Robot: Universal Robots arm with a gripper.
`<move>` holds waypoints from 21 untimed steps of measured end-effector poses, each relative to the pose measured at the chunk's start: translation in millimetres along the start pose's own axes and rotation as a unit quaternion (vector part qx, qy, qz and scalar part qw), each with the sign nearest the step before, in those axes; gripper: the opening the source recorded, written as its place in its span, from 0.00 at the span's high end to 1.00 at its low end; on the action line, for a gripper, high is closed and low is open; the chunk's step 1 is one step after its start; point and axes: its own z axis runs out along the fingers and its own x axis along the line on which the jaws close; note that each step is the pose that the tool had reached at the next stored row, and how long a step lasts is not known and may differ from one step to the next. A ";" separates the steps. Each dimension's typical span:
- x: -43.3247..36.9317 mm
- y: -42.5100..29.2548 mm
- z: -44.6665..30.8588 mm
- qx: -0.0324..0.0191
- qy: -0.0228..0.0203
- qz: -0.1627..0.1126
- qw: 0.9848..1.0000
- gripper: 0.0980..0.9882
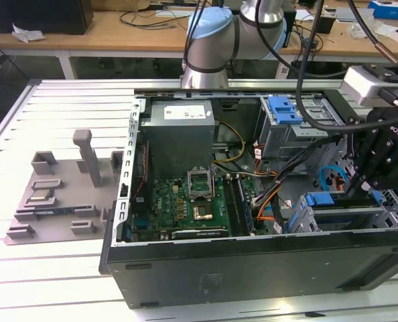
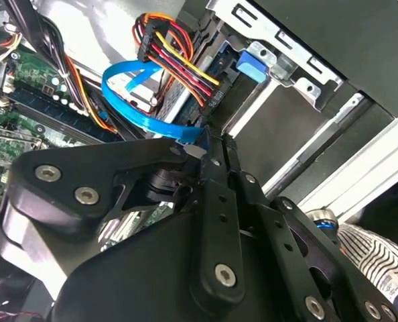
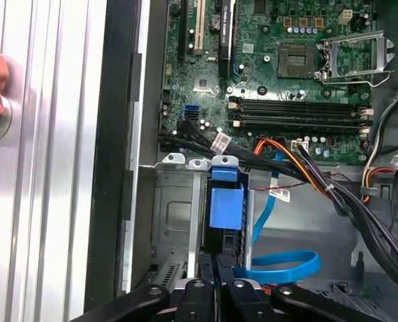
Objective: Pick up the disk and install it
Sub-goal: 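Insert the second disk wire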
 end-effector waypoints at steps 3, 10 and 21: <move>-0.6 -0.5 2.1 0.000 0.000 0.000 1.000 0.93; -7.2 -1.2 4.5 0.000 0.000 0.000 1.000 0.93; -15.8 -2.5 4.8 0.000 0.000 0.000 1.000 0.93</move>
